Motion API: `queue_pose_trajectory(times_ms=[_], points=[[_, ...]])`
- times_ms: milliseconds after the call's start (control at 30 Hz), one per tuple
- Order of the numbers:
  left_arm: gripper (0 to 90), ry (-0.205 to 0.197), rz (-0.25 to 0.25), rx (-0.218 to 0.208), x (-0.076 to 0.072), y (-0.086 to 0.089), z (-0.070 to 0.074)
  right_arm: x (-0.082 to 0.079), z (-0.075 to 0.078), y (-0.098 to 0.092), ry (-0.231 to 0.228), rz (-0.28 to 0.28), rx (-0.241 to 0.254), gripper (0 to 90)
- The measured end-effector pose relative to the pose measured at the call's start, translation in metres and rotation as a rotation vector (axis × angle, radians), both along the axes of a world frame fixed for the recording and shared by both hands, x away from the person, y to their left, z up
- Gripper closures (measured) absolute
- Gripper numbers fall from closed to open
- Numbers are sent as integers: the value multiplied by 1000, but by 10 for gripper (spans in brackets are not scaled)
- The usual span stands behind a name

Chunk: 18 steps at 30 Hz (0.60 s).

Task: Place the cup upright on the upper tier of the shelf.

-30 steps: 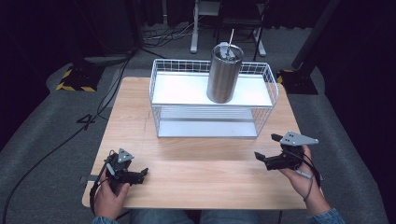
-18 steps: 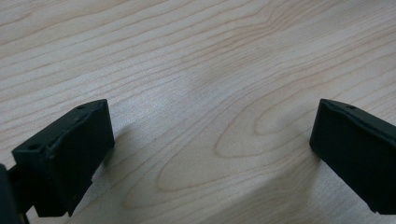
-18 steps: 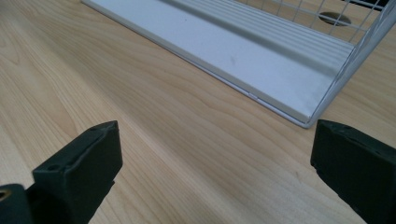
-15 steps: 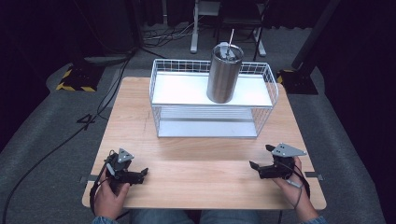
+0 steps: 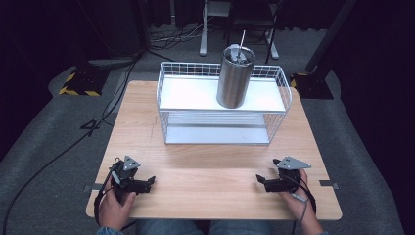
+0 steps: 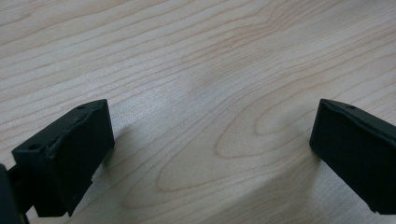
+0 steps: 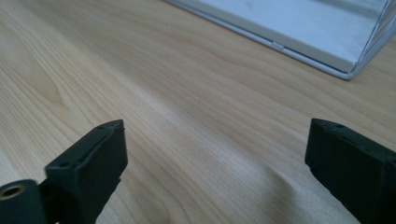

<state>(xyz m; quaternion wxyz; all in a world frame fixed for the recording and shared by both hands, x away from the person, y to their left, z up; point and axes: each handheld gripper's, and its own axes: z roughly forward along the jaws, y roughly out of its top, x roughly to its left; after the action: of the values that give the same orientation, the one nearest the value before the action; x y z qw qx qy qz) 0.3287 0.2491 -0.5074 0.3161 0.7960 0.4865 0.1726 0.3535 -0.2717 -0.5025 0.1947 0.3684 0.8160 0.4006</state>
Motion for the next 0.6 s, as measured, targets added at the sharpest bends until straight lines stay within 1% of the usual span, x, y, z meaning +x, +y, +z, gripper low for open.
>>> queue_pose_trajectory(times_ms=[33, 100, 167, 233, 267, 300, 367, 400, 600], points=[[2, 1, -1, 2, 0, 0, 0, 0, 0, 2, -6, 5, -17, 77], [2, 1, 0, 3, 0, 0, 0, -1, 0, 3, -12, 5, -26, 87], [1, 1, -2, 2, 0, 0, 0, -1, -1, 3, -9, 3, -40, 103], [1, 0, 0, 1, 0, 0, 0, 0, -2, 4, 30, 18, -72, 116], [2, 0, 0, 1, 0, 0, 0, 2, -3, 4, 73, 34, -65, 93], [1, 0, 0, 1, 0, 0, 0, 2, -4, 4, 93, 37, -62, 69], [1, 0, 1, 2, 0, 0, 0, 3, -4, 6, 101, 26, -70, 14], [1, 0, 0, 1, 0, 0, 0, 3, -4, 6, 108, 18, -76, 1], [2, 0, 0, 1, 0, 0, 0, 3, -5, 7, 109, 7, -73, 1]])
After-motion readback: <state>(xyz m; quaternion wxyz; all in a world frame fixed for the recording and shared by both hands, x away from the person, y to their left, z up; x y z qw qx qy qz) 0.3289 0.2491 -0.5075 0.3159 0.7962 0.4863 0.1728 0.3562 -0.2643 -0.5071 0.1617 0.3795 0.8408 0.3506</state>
